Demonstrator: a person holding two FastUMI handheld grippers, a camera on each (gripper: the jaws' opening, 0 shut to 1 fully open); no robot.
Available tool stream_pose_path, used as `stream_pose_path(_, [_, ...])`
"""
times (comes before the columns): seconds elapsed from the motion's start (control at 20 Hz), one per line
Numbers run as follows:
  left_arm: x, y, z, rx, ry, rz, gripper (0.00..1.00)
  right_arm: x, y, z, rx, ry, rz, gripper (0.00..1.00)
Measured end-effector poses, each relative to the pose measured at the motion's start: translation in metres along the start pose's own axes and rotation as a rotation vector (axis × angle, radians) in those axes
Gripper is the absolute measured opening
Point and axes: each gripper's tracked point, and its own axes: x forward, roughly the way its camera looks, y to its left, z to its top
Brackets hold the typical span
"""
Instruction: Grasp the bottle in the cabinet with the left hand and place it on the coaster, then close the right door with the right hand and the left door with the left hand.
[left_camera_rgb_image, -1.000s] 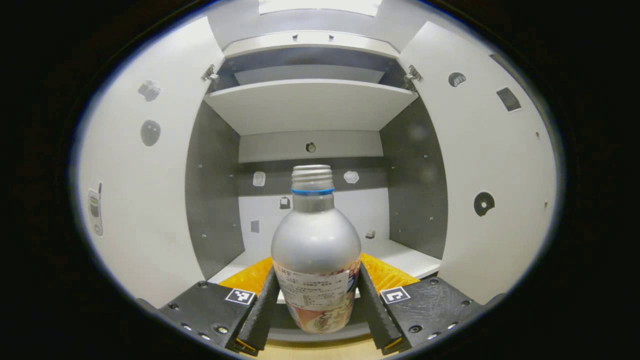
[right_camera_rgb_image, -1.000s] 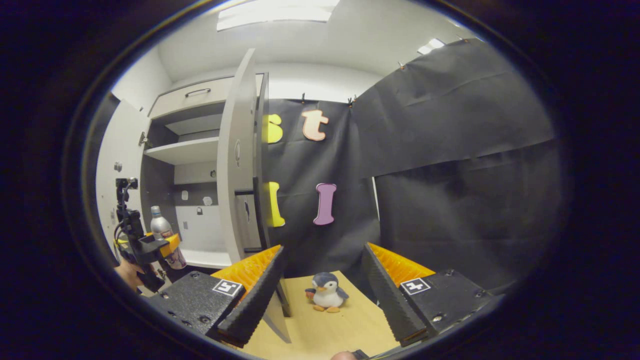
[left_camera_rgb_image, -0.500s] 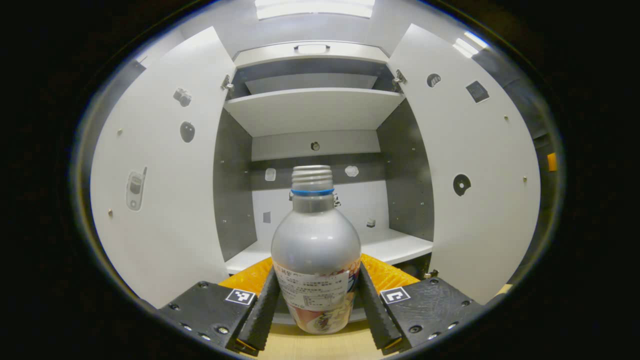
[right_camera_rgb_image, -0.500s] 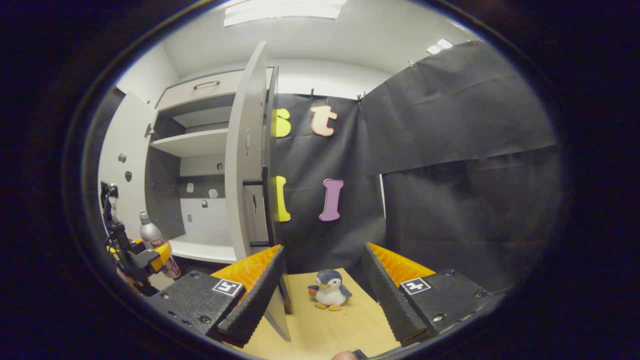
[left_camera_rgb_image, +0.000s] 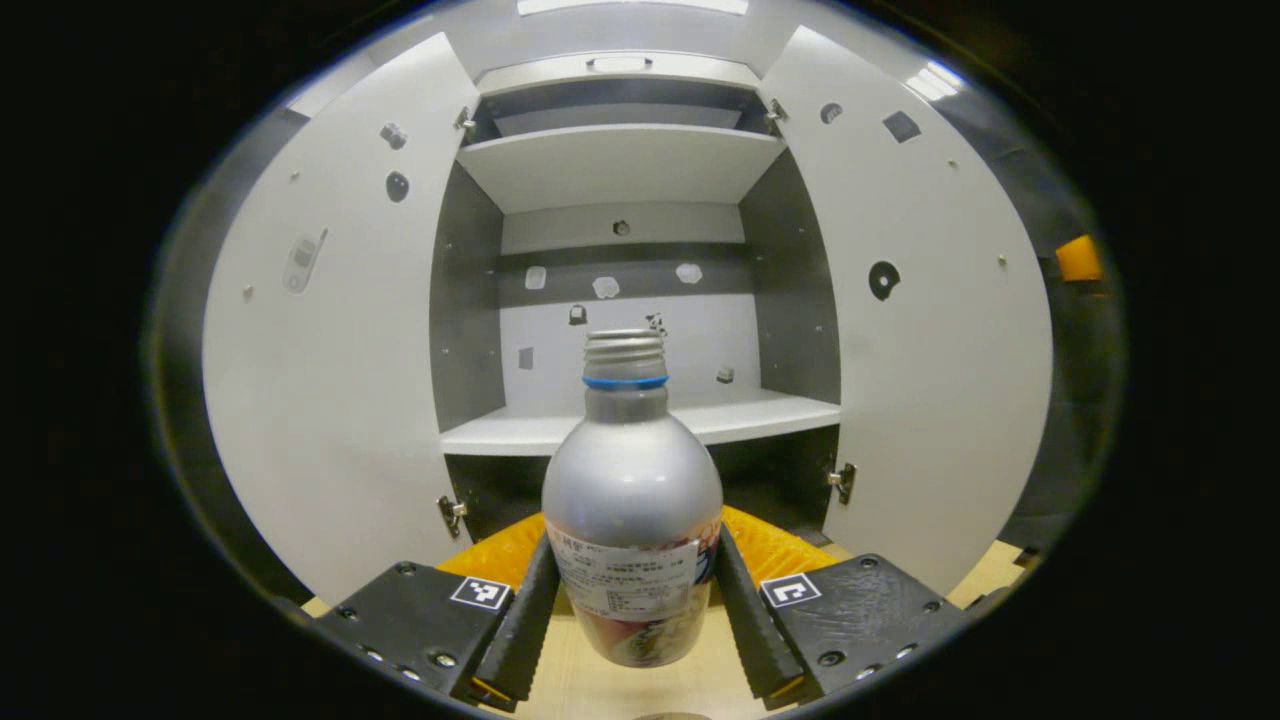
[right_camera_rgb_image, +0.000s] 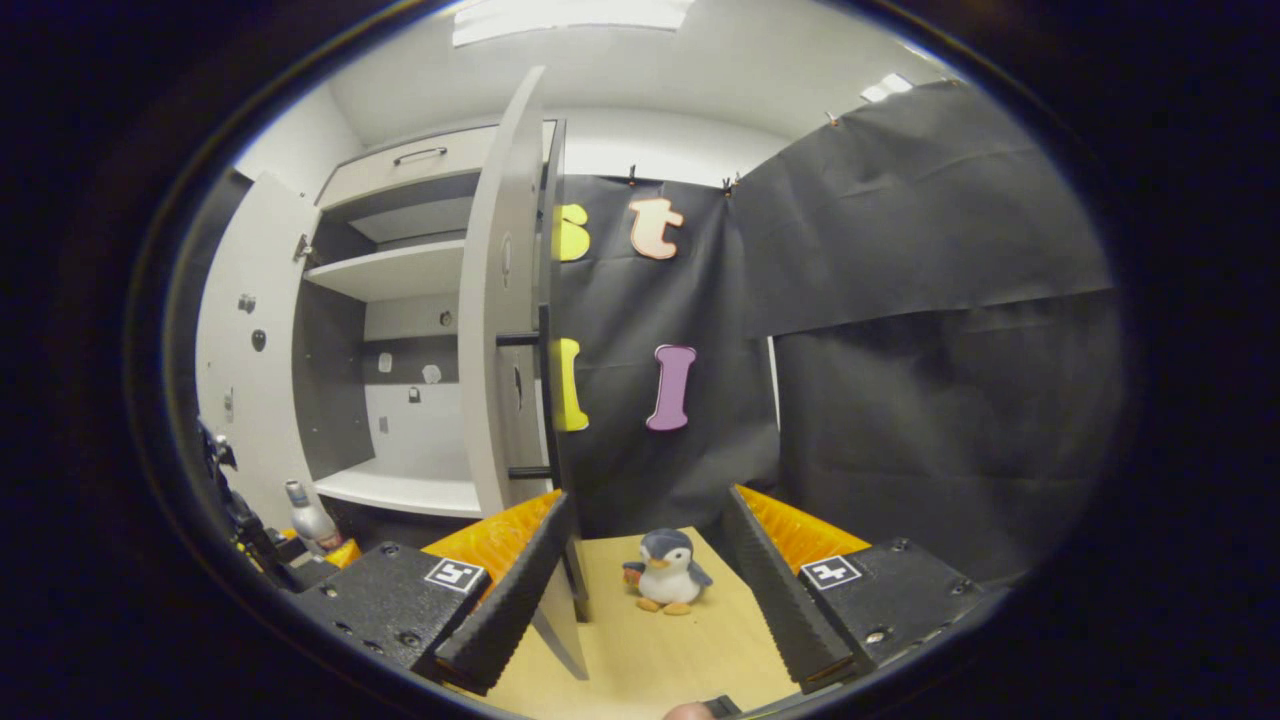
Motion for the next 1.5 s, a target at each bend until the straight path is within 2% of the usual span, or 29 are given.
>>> stream_pose_path(0.05, [-0.003,-0.005,-0.011,0.010,0.020,-0.010,0.80,0.002,0.000,-0.001,-0.002,0.006,-0.003,0.99])
stream_pose_path(0.15, [-0.009,-0.013,-0.032,0.038,0.055,-0.026,0.76,0.007,0.000,-0.006,-0.004,0.017,-0.003,0.99])
stream_pose_path(0.6, [-0.032,-0.029,-0.112,0.076,0.161,-0.074,0.76,0.014,0.011,-0.019,-0.003,0.054,0.005,1.00])
stream_pose_path(0.65, [-0.035,-0.030,-0.122,0.086,0.179,-0.082,0.80,0.014,0.013,-0.021,0.004,0.060,0.010,0.99])
stream_pose_path(0.7, [-0.036,-0.033,-0.132,0.093,0.193,-0.094,0.76,0.013,0.017,-0.024,0.007,0.070,0.021,1.00])
stream_pose_path(0.75, [-0.039,-0.035,-0.140,0.098,0.204,-0.104,0.80,0.013,0.020,-0.025,0.005,0.075,0.025,0.99])
stream_pose_path(0.8, [-0.041,-0.036,-0.147,0.100,0.214,-0.114,0.76,0.012,0.021,-0.026,0.002,0.071,0.024,1.00])
stream_pose_path(1.0, [-0.043,-0.039,-0.177,0.101,0.262,-0.129,0.76,0.009,0.023,-0.026,0.002,0.068,0.021,1.00])
stream_pose_path(1.45, [-0.043,-0.039,-0.209,0.077,0.334,-0.144,0.76,0.002,0.020,-0.031,-0.036,0.080,0.000,1.00])
stream_pose_path(1.5, [-0.044,-0.036,-0.215,0.073,0.348,-0.136,0.80,0.002,0.019,-0.033,-0.036,0.082,-0.002,1.00])
